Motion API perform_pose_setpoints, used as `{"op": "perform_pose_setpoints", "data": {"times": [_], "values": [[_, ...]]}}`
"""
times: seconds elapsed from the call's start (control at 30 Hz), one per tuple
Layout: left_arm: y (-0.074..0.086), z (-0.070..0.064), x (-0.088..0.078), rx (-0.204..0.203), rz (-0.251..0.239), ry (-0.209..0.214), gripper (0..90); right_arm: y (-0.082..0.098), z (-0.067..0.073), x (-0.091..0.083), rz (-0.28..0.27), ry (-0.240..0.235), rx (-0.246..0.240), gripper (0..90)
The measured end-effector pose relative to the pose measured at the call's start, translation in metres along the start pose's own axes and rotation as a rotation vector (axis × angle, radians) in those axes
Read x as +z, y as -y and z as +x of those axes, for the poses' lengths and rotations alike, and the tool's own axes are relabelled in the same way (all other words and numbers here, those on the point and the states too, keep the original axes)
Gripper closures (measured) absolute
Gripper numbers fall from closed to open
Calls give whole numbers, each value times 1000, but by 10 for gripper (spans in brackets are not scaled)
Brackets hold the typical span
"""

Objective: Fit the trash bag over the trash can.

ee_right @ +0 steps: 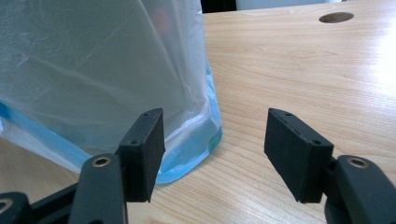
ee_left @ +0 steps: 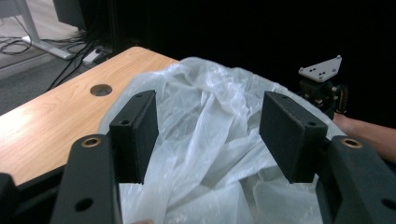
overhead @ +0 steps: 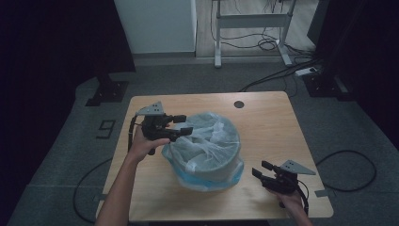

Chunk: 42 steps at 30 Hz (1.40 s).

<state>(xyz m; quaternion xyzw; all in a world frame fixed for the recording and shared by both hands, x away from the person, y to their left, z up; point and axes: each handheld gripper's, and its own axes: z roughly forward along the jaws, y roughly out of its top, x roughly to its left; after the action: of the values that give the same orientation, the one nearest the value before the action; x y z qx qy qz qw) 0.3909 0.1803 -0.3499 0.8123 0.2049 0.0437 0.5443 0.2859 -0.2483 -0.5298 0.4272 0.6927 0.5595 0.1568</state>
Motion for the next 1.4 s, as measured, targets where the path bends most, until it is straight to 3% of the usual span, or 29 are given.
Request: {"op": "perform_pose_setpoints", "data": {"times": [0.53, 0.77, 1.07, 1.23, 1.4], "values": [[-12, 1, 20, -5, 40, 82, 420, 2, -3, 1, 7, 16, 7, 373], [-22, 3, 34, 26, 75, 135, 423, 3, -7, -1, 3, 26, 22, 373], [-37, 0, 60, 61, 153, 176, 428, 4, -5, 1, 16, 20, 7, 373], [-42, -4, 77, 75, 213, 191, 490, 4, -4, 2, 19, 17, 3, 374], [-44, -5, 91, 75, 259, 172, 517, 4, -3, 2, 20, 13, 0, 374]]}}
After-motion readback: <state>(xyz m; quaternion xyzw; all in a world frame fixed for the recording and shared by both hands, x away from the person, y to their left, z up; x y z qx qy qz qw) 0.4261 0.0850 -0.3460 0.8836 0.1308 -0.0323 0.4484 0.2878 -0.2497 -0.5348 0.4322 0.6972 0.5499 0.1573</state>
